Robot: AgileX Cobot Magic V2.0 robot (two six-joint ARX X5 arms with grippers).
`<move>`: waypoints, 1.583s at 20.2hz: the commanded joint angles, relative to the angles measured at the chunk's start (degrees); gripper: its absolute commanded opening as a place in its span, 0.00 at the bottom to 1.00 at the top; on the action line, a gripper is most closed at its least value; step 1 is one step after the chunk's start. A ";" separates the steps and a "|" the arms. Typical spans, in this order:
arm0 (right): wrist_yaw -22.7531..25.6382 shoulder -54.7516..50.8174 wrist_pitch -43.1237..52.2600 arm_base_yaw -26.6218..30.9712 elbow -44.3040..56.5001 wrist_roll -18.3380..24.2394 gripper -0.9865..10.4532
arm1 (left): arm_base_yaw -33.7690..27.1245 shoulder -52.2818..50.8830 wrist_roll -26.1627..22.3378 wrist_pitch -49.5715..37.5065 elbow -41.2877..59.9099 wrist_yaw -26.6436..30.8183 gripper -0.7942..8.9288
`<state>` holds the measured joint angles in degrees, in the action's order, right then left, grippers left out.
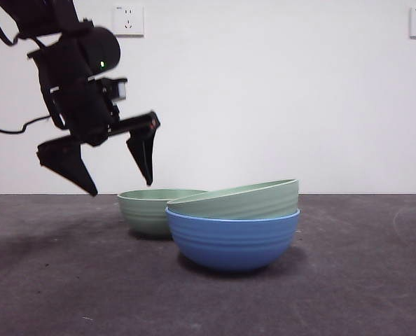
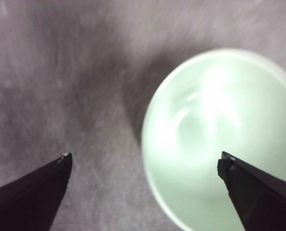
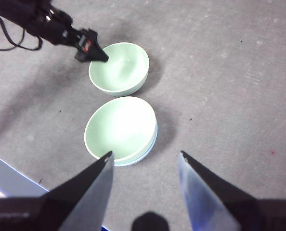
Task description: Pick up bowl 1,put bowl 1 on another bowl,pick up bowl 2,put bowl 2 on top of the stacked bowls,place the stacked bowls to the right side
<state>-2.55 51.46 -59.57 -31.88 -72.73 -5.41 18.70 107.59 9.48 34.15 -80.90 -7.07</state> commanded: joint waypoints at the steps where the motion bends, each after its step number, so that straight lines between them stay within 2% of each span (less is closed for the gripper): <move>1: 0.13 -0.04 0.31 -0.07 0.46 -0.74 0.28 | 0.81 2.16 -0.63 0.74 0.13 0.94 0.72; 3: 0.13 -0.04 0.33 -0.07 0.46 -0.72 0.28 | 1.25 2.64 -0.46 1.11 0.13 1.25 0.71; 6: 0.13 -0.04 0.31 -0.07 0.46 -0.74 0.28 | 1.62 2.64 -0.46 0.57 0.13 1.29 0.39; 9: 0.13 -0.11 0.31 -0.07 0.46 -0.72 0.28 | 1.64 2.69 -0.44 0.42 0.13 0.76 0.17; 11: 0.15 -0.11 0.33 -0.07 0.46 -0.70 0.28 | 1.62 2.69 -0.42 0.52 0.13 0.85 0.07; 21: 0.13 -0.09 0.31 -0.07 0.46 -0.59 0.28 | 1.07 1.46 -0.68 -0.35 0.04 1.03 0.07; 26: 0.13 -0.04 0.33 -0.07 0.46 -0.57 0.28 | 1.11 -6.19 -2.34 0.61 -0.26 0.90 0.07; 29: 0.13 0.22 0.33 -0.07 0.46 -0.57 0.28 | 1.66 -12.00 -4.00 4.66 -0.26 -3.32 0.07; 32: 0.13 0.66 0.37 -0.07 0.46 -0.59 0.28 | 5.38 -15.56 -5.25 8.57 -0.26 -5.25 0.07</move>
<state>-2.52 52.03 -59.57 -31.88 -72.73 -5.61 23.18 91.64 5.39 42.72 -81.23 -11.55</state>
